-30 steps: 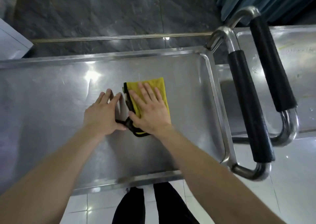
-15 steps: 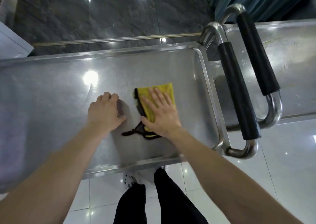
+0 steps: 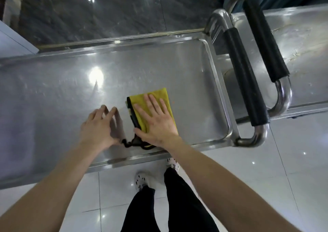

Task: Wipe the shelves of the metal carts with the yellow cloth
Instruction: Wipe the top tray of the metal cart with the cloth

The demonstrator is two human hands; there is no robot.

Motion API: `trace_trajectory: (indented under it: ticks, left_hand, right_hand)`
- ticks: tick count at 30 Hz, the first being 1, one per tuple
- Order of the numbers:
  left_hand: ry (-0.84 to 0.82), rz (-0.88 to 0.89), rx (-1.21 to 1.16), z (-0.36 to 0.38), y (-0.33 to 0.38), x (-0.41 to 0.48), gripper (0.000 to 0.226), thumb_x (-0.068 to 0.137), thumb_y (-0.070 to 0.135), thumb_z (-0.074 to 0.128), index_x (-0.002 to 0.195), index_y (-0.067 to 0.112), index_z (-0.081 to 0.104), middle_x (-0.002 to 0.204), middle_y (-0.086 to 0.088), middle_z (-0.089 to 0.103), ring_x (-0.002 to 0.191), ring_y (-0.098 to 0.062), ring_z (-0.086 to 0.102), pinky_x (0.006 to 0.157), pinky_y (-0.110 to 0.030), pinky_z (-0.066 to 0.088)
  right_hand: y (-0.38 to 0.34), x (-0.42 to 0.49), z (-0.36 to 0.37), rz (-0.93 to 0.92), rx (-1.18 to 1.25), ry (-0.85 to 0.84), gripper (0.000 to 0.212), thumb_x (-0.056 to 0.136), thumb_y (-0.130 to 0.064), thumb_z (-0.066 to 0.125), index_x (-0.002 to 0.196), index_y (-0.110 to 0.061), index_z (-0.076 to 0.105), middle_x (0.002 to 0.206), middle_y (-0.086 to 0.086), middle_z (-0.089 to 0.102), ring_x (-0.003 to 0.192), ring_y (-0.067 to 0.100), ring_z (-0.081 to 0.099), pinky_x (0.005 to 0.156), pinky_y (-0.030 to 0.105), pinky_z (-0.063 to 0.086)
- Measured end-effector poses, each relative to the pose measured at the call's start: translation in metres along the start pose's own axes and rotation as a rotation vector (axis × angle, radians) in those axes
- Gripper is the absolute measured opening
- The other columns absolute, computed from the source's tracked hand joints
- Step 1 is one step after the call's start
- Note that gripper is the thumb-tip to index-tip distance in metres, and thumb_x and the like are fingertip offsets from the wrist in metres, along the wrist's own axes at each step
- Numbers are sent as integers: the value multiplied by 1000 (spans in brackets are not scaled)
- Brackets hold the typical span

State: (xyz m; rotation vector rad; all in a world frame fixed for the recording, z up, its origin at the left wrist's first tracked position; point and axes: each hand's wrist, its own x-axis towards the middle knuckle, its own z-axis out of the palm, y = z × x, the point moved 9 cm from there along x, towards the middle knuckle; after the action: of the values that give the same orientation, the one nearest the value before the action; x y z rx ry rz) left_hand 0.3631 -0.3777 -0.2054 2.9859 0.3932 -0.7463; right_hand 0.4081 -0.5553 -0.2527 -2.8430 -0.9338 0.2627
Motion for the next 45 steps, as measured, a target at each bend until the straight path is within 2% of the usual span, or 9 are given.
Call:
trace_trajectory:
  ticks: [7,16,19,25,29,32,35,40,45]
  left_hand:
    - [-107,134,5,15,-27,4,146,64,60,98,172,37,2,181,6,-4,166,-26,9,127,-52,34]
    - [-4,194,21,22,-32,10,140,57,48,103,171,30,23,180,0,11,163,-30,20,120,-54,42]
    - [-7,190,16,25,-35,8,142,56,58,102,170,34,22,180,-2,9,163,-31,21,123,-54,39]
    - [101,-17,6,9,-59,-11,145,44,89,87,164,36,26,173,-8,22,160,-36,24,117,-61,41]
    - [-8,25,8,10,-68,-9,141,48,88,87,164,40,24,172,-4,24,156,-35,28,112,-57,47]
    - [-58,139,20,11,-84,2,127,61,57,98,166,41,28,172,2,24,151,-34,32,110,-55,50]
    - [41,166,-17,-4,-103,4,102,75,31,91,163,34,40,165,0,39,145,-31,42,107,-53,52]
    - [20,-4,3,8,-142,27,159,48,67,101,171,36,5,179,-12,2,164,-40,8,126,-62,30]
    - [-24,-7,-38,7,-142,27,157,46,71,99,170,34,9,178,-9,5,162,-36,12,123,-57,37]
  right_hand:
    - [198,-108,-38,558,-178,26,94,98,-82,31,172,-29,8,179,15,-1,165,30,-9,131,61,5]
    - [-83,-34,20,71,-2,-46,86,99,-75,33,171,-31,18,179,11,-6,165,26,-15,131,57,3]
    - [9,-76,5,180,30,29,87,94,-77,47,168,-36,29,180,5,7,166,23,-1,131,55,11]
    - [181,-153,-25,676,-124,-22,99,95,-90,15,172,-28,8,179,12,-8,165,27,-14,132,58,1]
    - [34,-83,1,492,-50,19,97,98,-83,23,172,-24,3,177,17,-13,163,33,-19,130,61,0]
    - [-124,-21,28,138,6,-59,92,100,-76,28,172,-23,7,177,19,-13,163,34,-21,129,62,-1]
    - [-167,4,29,62,24,-77,94,95,-79,37,171,-28,15,179,15,3,165,31,-8,130,60,0]
    - [6,-29,-1,357,-65,36,100,93,-87,34,172,-29,13,179,14,0,166,28,-6,132,57,2]
    - [108,-49,-18,786,-49,59,108,91,-91,13,171,-19,16,176,25,1,165,38,-3,129,63,5]
